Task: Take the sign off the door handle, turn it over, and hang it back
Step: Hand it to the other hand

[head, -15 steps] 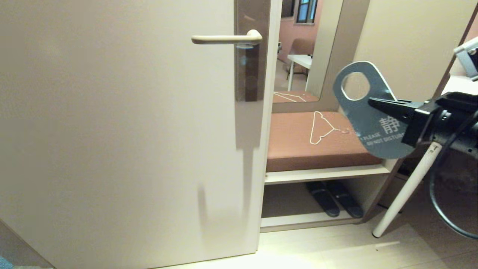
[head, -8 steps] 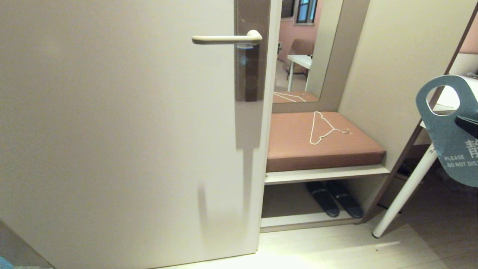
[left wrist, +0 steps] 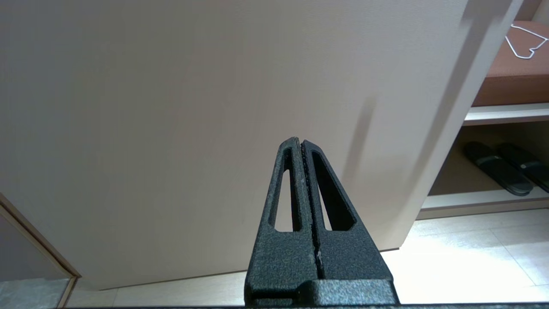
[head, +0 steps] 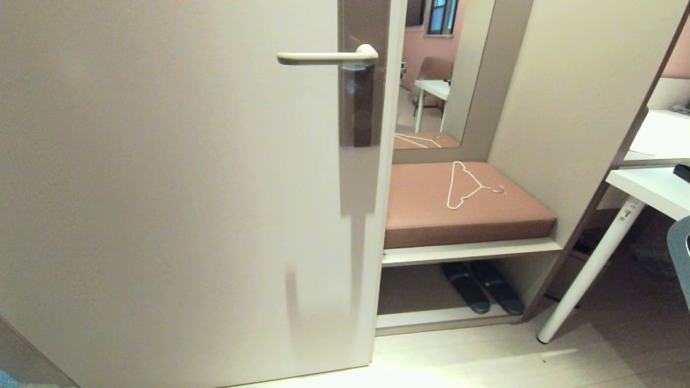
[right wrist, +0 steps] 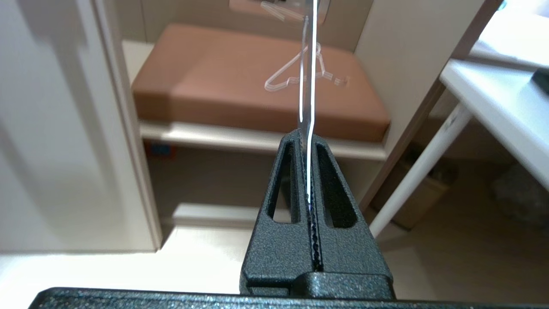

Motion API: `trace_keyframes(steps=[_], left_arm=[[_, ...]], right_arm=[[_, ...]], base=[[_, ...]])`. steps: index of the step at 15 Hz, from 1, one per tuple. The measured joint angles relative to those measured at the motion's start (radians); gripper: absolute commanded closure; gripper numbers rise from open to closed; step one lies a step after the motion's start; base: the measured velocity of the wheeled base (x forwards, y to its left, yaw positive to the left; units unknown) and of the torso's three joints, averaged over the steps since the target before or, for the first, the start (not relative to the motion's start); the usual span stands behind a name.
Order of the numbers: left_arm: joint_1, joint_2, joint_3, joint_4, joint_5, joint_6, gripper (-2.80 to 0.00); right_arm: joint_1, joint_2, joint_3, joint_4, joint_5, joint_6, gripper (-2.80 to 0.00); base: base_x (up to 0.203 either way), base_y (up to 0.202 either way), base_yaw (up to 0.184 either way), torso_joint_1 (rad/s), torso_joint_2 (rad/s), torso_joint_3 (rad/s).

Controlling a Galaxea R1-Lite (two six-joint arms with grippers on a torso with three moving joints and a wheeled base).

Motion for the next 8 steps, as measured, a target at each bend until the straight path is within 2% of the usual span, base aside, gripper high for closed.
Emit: trace_keyframes(steps=[3,8], left_arm=[[0.0,0.0,0.0,0.0,0.0,0.0,0.0],[0.0,0.0,0.0,0.0,0.0,0.0,0.0]], right_arm=[[0.004,-0.146,0.119,0.045,0.032,0.0,0.0],[0.07,-0.317,0.279,0.062,0.02,0.005,0.0]], base=[[0.0,0.0,0.0,0.0,0.0,0.0],[0.0,0.0,0.0,0.0,0.0,0.0]])
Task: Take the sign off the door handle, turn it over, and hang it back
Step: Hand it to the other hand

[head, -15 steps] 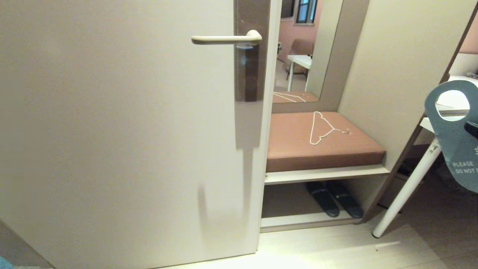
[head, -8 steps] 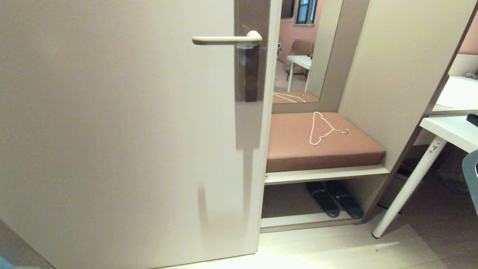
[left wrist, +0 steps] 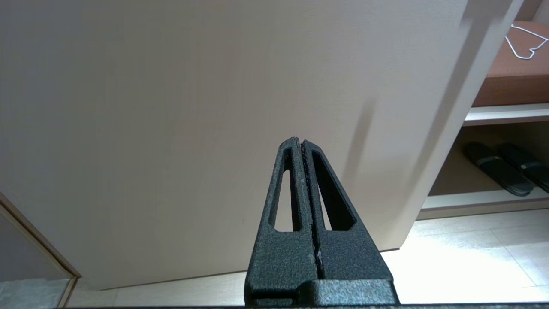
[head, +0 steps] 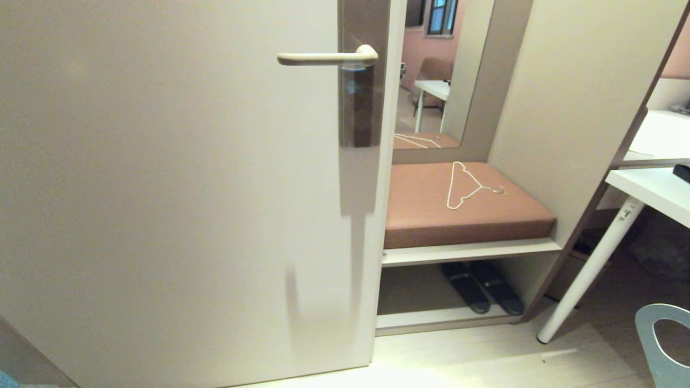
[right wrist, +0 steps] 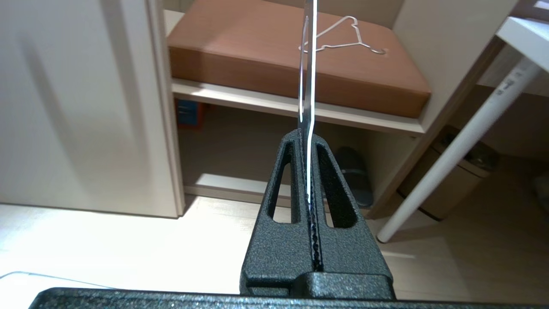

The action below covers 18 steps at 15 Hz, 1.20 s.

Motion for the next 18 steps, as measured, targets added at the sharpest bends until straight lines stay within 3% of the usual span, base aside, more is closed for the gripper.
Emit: trace_keyframes(steps=[5,18], left_arm=[[0.0,0.0,0.0,0.0,0.0,0.0,0.0],[0.0,0.0,0.0,0.0,0.0,0.0,0.0]], right_arm=[[0.024,-0.182,0.001,0.189,-0.074,0.018,0.0],[0.024,-0.244,0.008,0.193,-0.087,0.062,0.0]], base=[[0.0,0.0,0.0,0.0,0.0,0.0],[0.0,0.0,0.0,0.0,0.0,0.0]])
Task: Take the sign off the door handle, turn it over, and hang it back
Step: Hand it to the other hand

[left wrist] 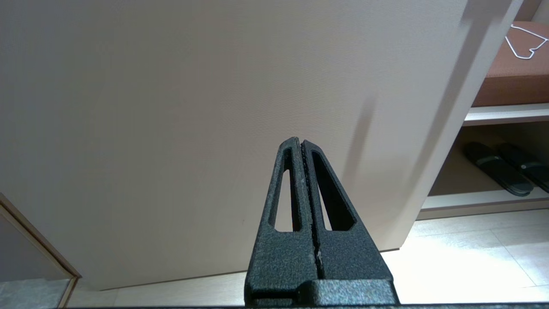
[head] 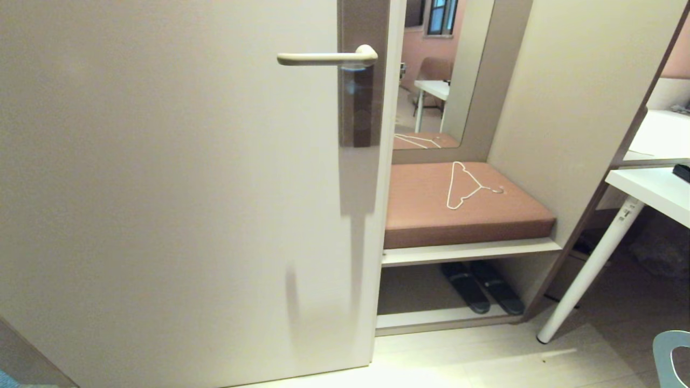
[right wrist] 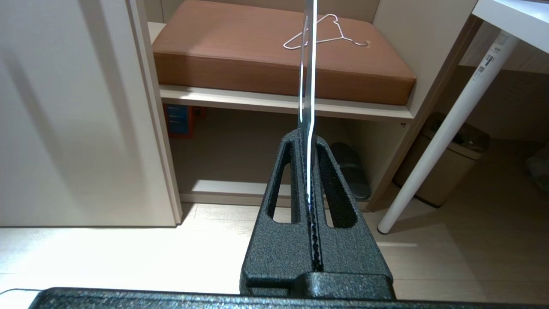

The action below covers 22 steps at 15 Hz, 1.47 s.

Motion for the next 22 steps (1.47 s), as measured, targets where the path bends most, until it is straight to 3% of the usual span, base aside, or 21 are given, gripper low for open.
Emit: trace_keyframes(steps=[12,22], left_arm=[[0.0,0.0,0.0,0.0,0.0,0.0,0.0],[0.001,0.0,0.0,0.0,0.0,0.0,0.0]], right_arm=[[0.0,0.0,0.0,0.0,0.0,0.0,0.0],[0.0,0.0,0.0,0.0,0.0,0.0,0.0]], base=[[0.0,0.0,0.0,0.0,0.0,0.0],[0.0,-0.166,0.003,0.003,0.0,0.002]])
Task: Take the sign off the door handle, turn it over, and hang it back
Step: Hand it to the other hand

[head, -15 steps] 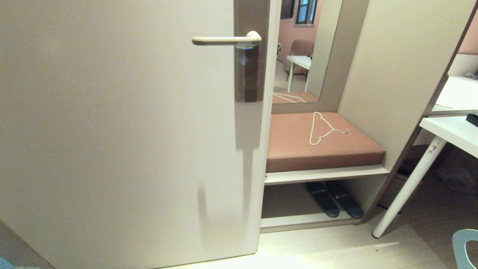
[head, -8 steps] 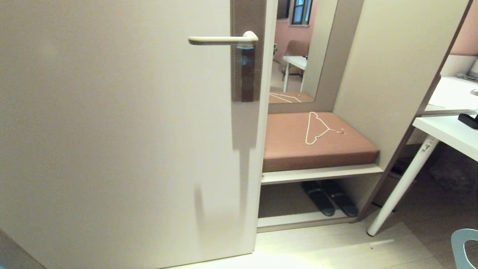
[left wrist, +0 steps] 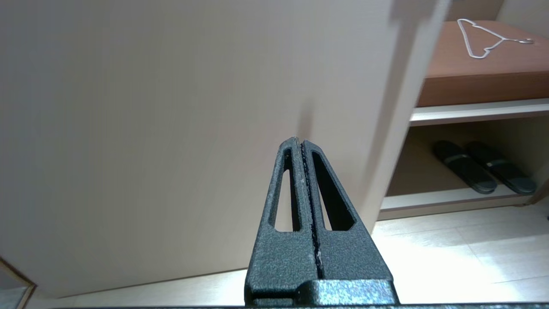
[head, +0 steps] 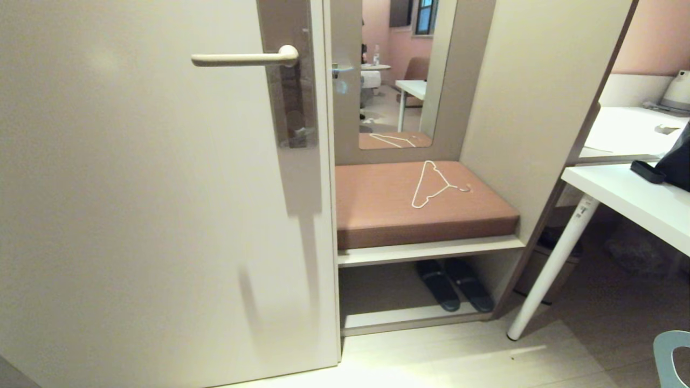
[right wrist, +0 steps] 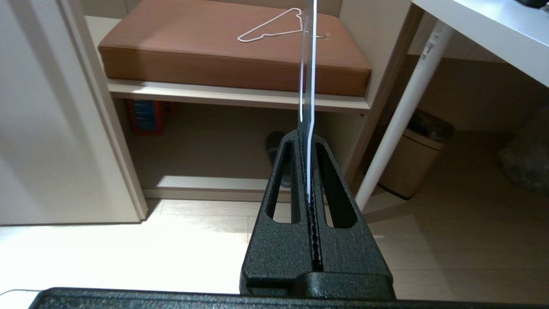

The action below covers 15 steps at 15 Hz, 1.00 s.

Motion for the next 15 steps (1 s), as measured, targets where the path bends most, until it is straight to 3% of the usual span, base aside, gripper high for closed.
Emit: trace_keyframes(steps=[15], left_arm=[[-0.001,0.0,0.0,0.0,0.0,-0.001,0.0]], right_arm=[[0.0,0.0,0.0,0.0,0.0,-0.001,0.0]], base=[[0.0,-0.004,0.0,0.0,0.0,0.0]])
